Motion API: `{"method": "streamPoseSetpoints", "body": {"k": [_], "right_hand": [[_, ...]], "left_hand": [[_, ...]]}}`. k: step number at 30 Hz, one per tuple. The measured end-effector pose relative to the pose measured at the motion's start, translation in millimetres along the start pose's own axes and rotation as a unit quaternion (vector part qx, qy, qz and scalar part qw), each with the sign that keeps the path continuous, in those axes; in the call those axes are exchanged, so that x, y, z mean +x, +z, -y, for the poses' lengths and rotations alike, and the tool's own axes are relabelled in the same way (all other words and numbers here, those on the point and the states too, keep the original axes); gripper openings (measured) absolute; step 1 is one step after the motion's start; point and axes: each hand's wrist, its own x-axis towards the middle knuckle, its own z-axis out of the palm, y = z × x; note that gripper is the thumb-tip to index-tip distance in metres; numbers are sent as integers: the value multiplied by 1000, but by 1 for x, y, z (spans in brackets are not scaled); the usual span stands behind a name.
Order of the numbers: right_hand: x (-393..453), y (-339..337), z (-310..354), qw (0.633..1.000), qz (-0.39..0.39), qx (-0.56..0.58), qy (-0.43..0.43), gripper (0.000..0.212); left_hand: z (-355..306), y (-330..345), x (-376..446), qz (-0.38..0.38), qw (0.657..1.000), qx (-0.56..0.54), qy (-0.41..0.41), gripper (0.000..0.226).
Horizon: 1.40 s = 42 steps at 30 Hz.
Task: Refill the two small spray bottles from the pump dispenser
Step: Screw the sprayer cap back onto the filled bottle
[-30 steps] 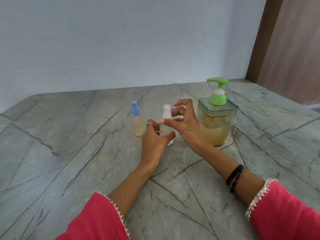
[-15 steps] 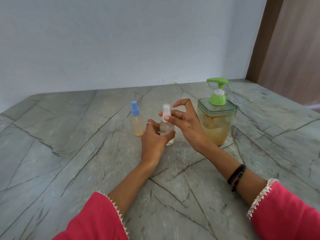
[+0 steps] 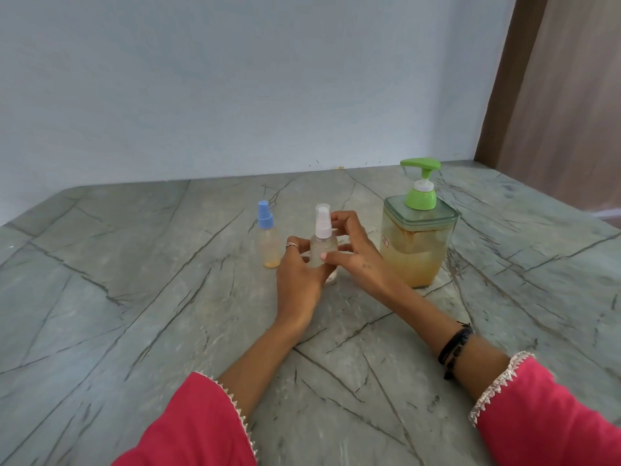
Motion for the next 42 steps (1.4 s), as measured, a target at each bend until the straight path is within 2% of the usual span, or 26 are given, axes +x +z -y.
{"method": "streamPoseSetpoints", "body": {"k": [4, 8, 12, 17, 20, 27, 31, 34, 37, 42], "right_hand": [[2, -1, -4, 997, -25, -49, 54, 44], [0, -1, -6, 992, -57, -40, 106, 39], [-1, 2, -7, 988, -86, 27, 126, 39], [2, 6, -13, 986, -123, 14, 116, 28], [3, 5, -18, 988, -113, -3, 103, 22], [7, 5, -22, 993, -72, -7, 97, 37], [6, 4, -21, 994, -59, -26, 89, 42], [3, 5, -19, 994, -59, -65, 73, 40], [-1, 5, -12, 989, -90, -117, 21, 26], [-8, 6, 10, 975, -91, -192, -60, 13]], "left_hand": [[6, -2, 4, -17, 999, 44, 10, 44], [9, -3, 6, -26, 998, 47, -11, 53], [11, -5, 7, -23, 999, 32, -29, 47], [12, -4, 9, -21, 999, 36, -27, 35], [12, -4, 9, -10, 998, 50, -24, 40], [14, -2, 9, 81, 989, 118, -21, 59], [11, -2, 8, 87, 987, 137, -7, 60], [8, -2, 6, 53, 993, 101, 7, 53], [9, -1, 6, 25, 997, 68, -7, 48], [-4, -2, 1, 35, 997, 43, 45, 17]]}}
